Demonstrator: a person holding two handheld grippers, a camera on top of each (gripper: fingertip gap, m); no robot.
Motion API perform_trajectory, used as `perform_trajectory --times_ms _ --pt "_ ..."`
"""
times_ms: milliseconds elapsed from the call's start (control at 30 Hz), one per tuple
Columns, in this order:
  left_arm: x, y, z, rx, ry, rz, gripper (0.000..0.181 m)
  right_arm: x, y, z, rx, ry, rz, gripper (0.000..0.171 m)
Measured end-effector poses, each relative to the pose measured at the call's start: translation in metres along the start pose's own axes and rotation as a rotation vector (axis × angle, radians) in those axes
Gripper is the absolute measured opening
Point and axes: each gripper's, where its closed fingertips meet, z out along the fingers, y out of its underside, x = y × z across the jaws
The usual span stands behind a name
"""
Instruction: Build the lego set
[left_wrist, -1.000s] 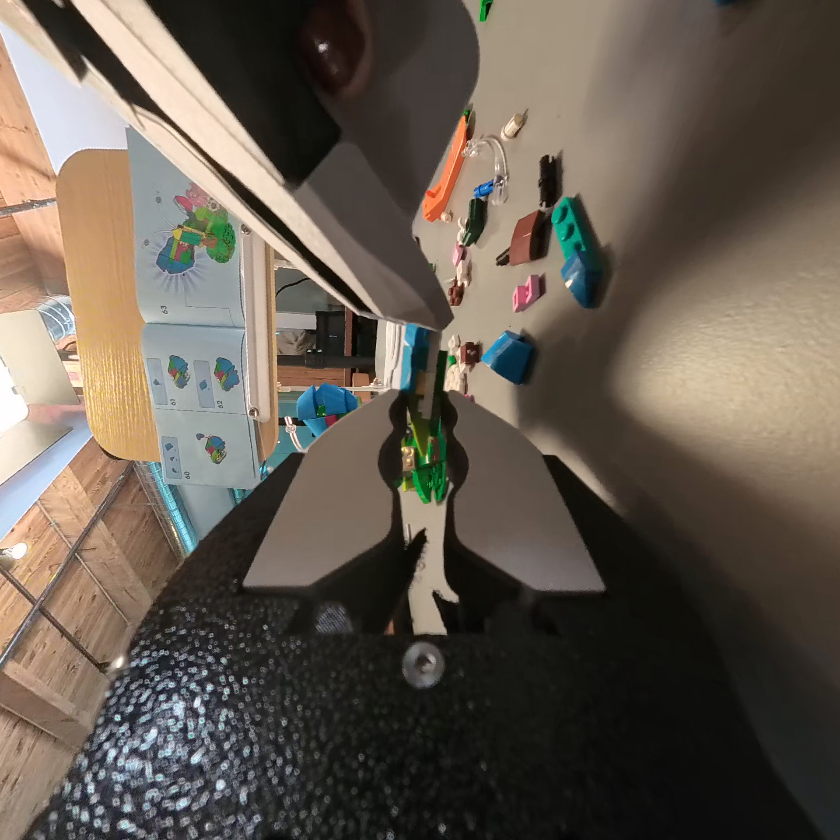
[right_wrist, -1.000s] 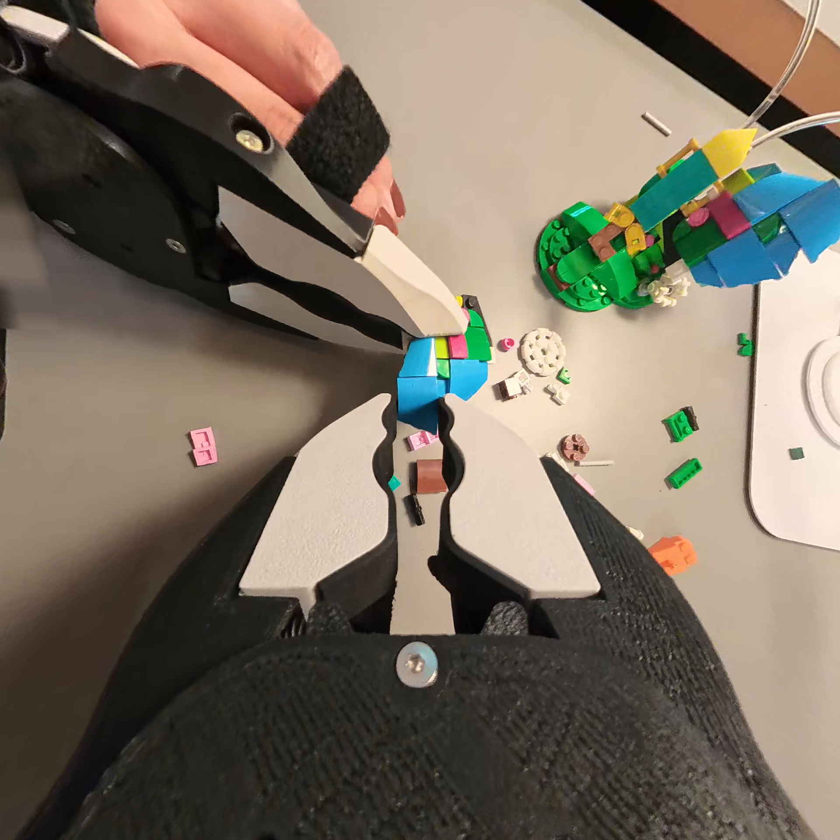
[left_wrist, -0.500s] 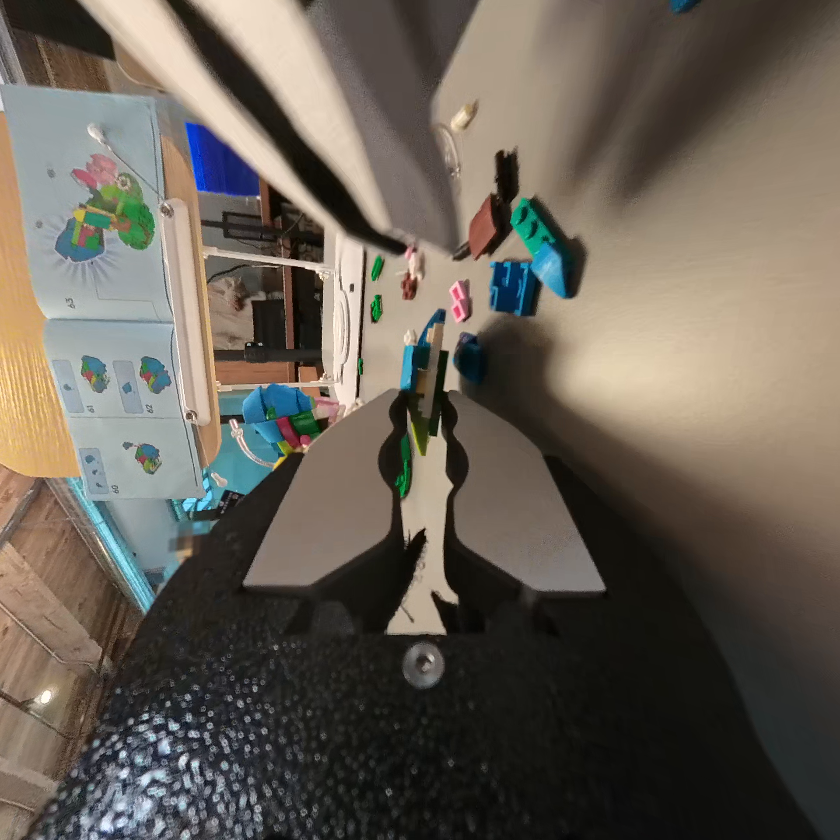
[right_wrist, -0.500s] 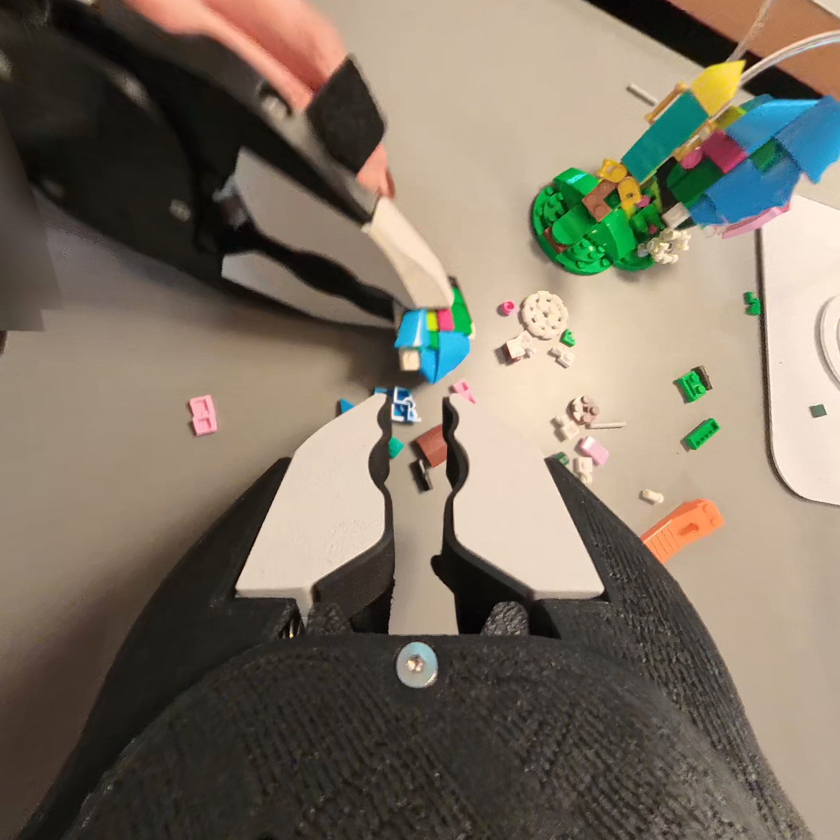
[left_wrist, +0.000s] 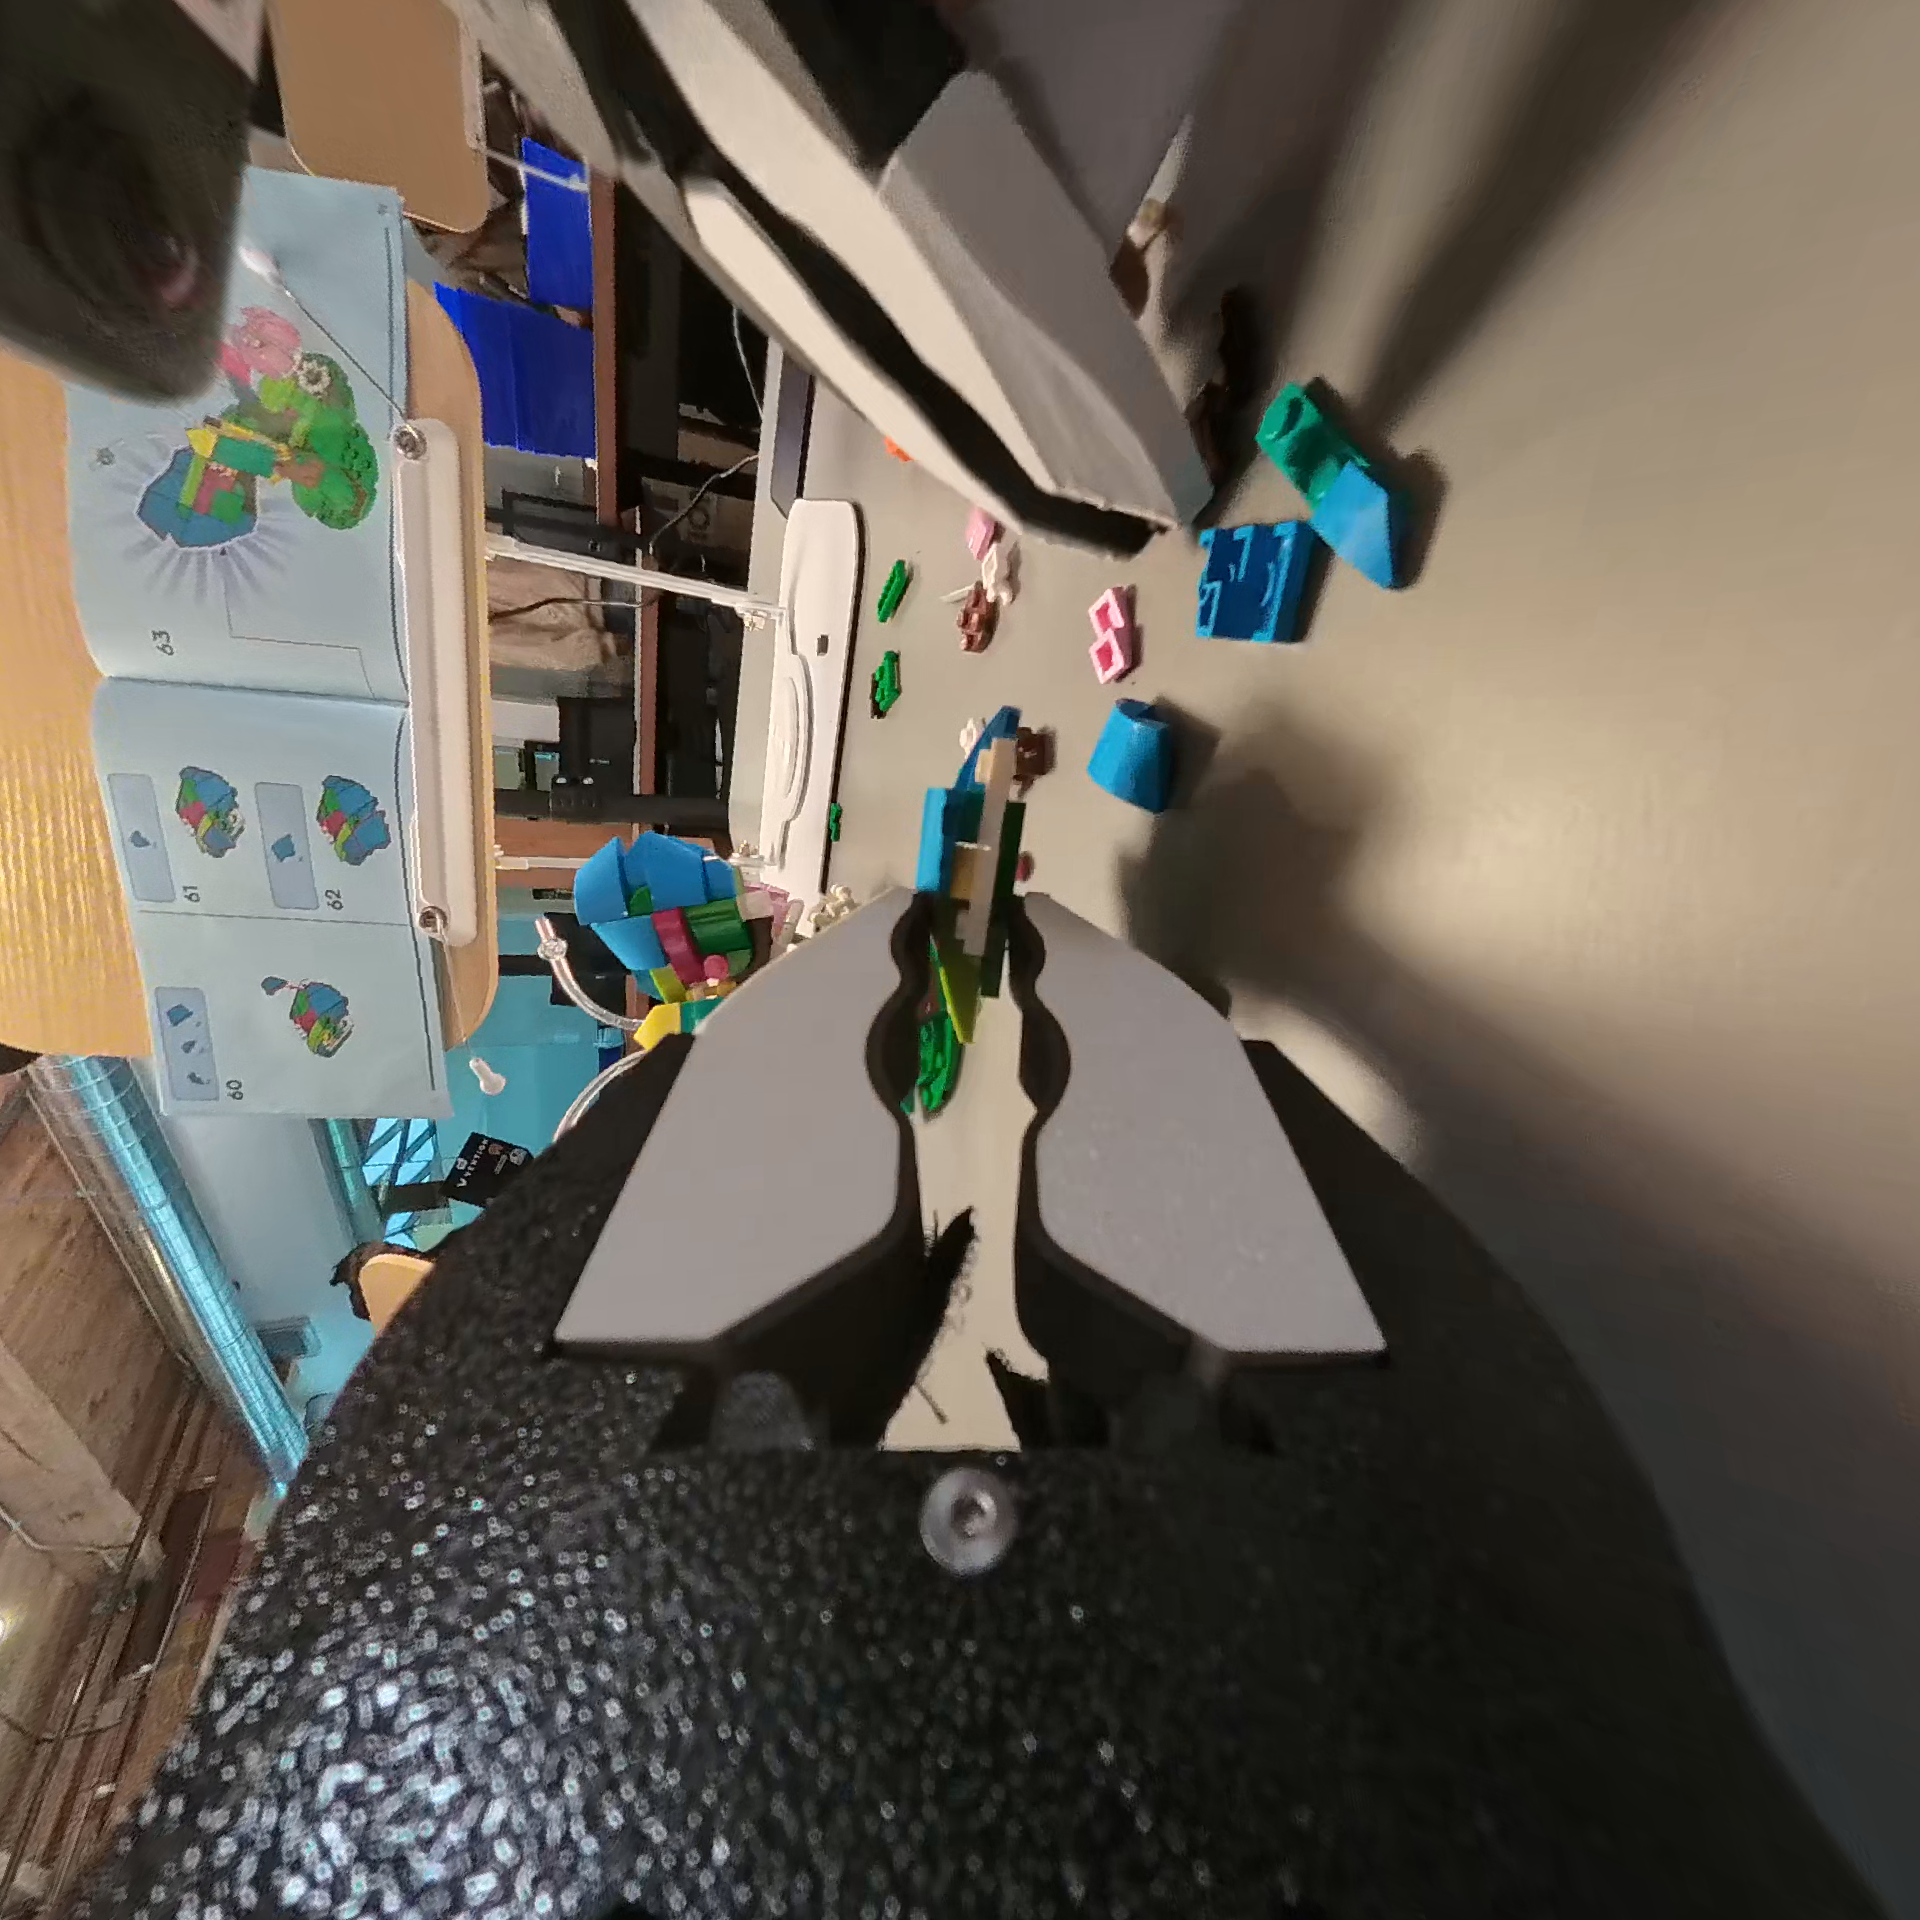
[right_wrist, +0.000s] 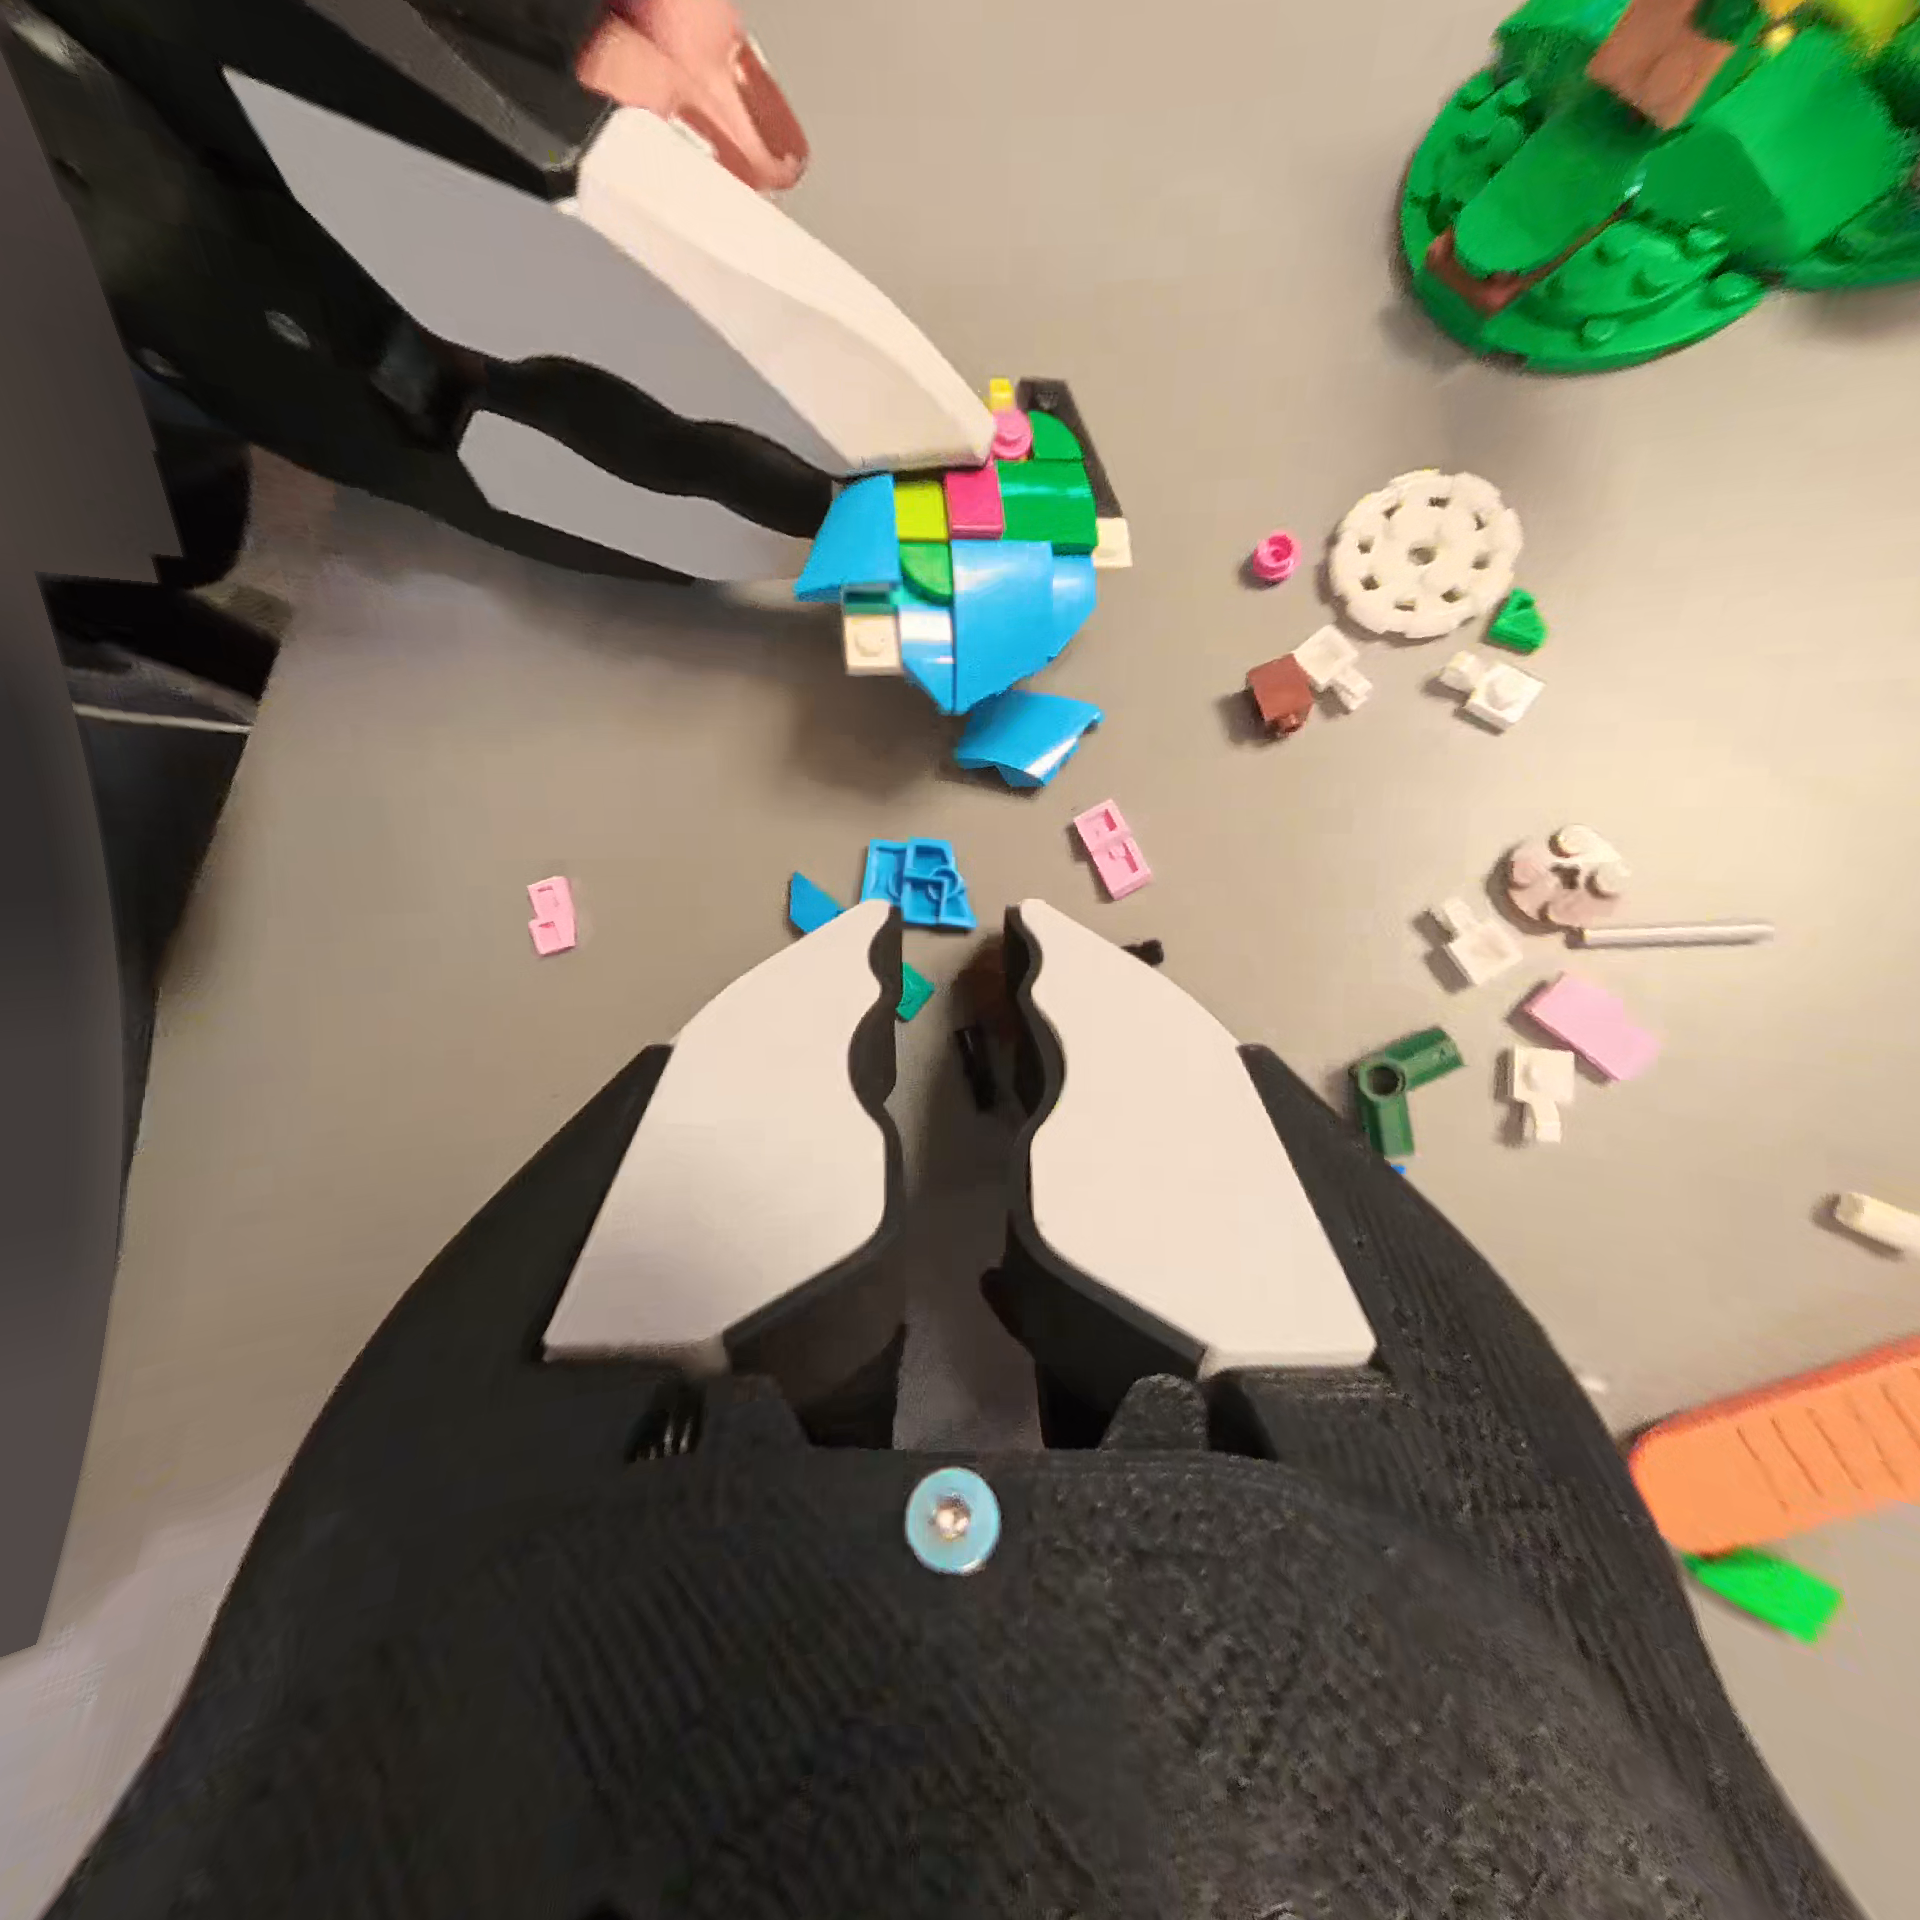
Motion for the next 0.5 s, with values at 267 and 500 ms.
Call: perform_trajectory --times_ms 267,500 --pt "-0.0027 -0.0005 -0.0019 0.014 -0.015 0.015 0.014 -0.0006 0.0028 0.0089 -0.216 -0.067 -0.073 0.012" --pt "-0.0015 0.0025 -0.0018 0.014 0.008 -0.018 0.014 -0.0053 0.0046 0.0091 -0.192 -0.021 -0.146 0.000"
